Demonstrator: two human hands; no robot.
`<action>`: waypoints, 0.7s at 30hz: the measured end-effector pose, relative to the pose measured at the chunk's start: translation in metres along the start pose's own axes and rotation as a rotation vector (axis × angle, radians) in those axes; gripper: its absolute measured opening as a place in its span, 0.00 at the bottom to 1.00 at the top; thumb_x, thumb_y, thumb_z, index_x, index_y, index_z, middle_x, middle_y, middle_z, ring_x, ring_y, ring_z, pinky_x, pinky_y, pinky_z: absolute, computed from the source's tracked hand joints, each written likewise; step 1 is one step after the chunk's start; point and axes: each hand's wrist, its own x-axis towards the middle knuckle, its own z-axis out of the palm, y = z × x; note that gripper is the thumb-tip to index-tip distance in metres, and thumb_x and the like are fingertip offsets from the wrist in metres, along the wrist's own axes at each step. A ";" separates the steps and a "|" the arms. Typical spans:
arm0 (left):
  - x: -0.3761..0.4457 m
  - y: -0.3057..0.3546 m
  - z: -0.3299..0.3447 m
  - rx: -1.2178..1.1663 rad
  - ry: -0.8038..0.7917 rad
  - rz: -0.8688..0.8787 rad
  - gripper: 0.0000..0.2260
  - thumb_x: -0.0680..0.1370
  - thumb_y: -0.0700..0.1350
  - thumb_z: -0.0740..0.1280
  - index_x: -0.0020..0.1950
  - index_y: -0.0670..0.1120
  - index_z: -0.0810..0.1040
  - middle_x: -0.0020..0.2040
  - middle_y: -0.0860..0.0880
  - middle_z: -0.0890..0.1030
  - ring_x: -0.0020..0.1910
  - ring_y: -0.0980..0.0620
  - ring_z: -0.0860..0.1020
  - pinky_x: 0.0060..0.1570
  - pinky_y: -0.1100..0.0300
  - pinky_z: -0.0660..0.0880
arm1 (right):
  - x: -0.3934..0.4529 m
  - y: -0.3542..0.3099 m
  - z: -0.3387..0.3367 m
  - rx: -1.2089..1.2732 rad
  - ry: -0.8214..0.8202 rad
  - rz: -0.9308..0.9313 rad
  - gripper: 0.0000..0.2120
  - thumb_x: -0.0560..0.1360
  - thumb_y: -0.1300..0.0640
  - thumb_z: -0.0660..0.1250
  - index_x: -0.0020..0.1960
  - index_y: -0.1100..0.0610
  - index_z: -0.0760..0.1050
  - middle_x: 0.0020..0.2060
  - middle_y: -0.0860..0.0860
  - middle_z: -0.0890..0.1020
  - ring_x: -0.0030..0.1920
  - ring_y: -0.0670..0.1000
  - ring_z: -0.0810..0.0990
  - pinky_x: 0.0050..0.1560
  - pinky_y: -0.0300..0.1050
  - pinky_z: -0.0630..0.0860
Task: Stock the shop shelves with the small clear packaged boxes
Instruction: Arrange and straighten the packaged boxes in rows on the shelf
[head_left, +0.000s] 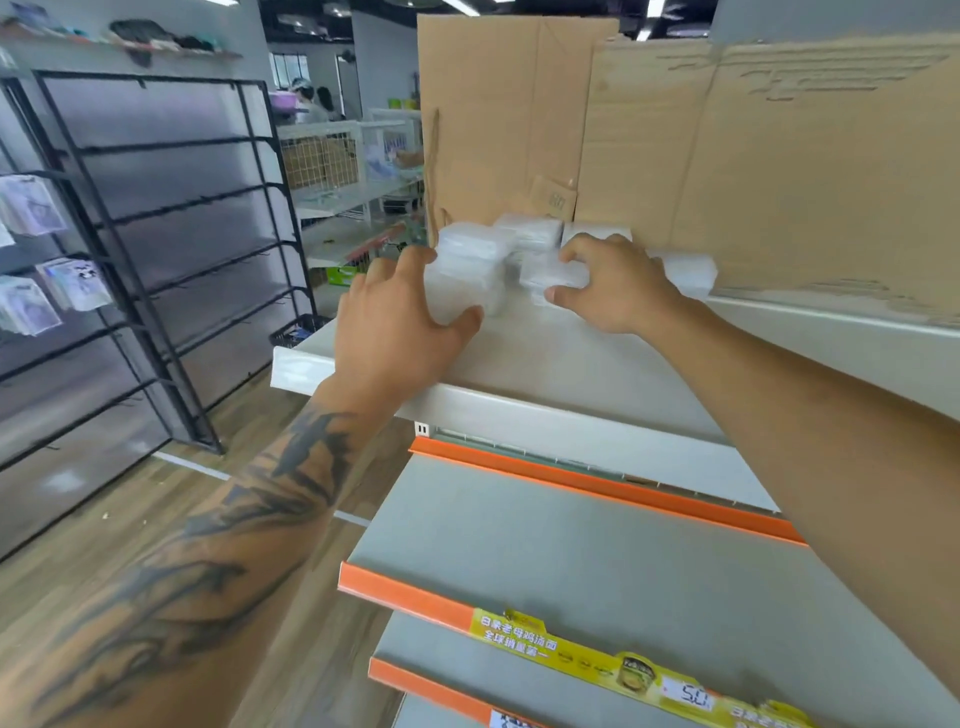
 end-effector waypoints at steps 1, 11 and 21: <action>-0.002 0.001 -0.002 -0.001 0.020 0.012 0.33 0.74 0.65 0.70 0.74 0.51 0.70 0.66 0.42 0.77 0.67 0.39 0.73 0.66 0.46 0.70 | -0.005 0.000 -0.002 0.021 0.014 -0.006 0.25 0.76 0.37 0.69 0.69 0.44 0.71 0.67 0.55 0.72 0.68 0.59 0.72 0.72 0.56 0.64; -0.096 0.076 -0.029 -0.186 0.148 0.083 0.29 0.74 0.67 0.65 0.70 0.51 0.74 0.68 0.48 0.76 0.66 0.42 0.72 0.66 0.49 0.66 | -0.145 0.030 -0.055 0.305 0.206 -0.128 0.22 0.74 0.45 0.76 0.66 0.45 0.78 0.57 0.51 0.74 0.57 0.50 0.76 0.59 0.37 0.67; -0.275 0.232 0.012 -0.388 0.014 0.299 0.25 0.76 0.61 0.68 0.66 0.47 0.76 0.65 0.47 0.79 0.63 0.46 0.75 0.63 0.54 0.65 | -0.405 0.151 -0.113 0.400 0.466 0.038 0.21 0.72 0.51 0.78 0.63 0.47 0.81 0.55 0.49 0.77 0.55 0.39 0.75 0.59 0.27 0.67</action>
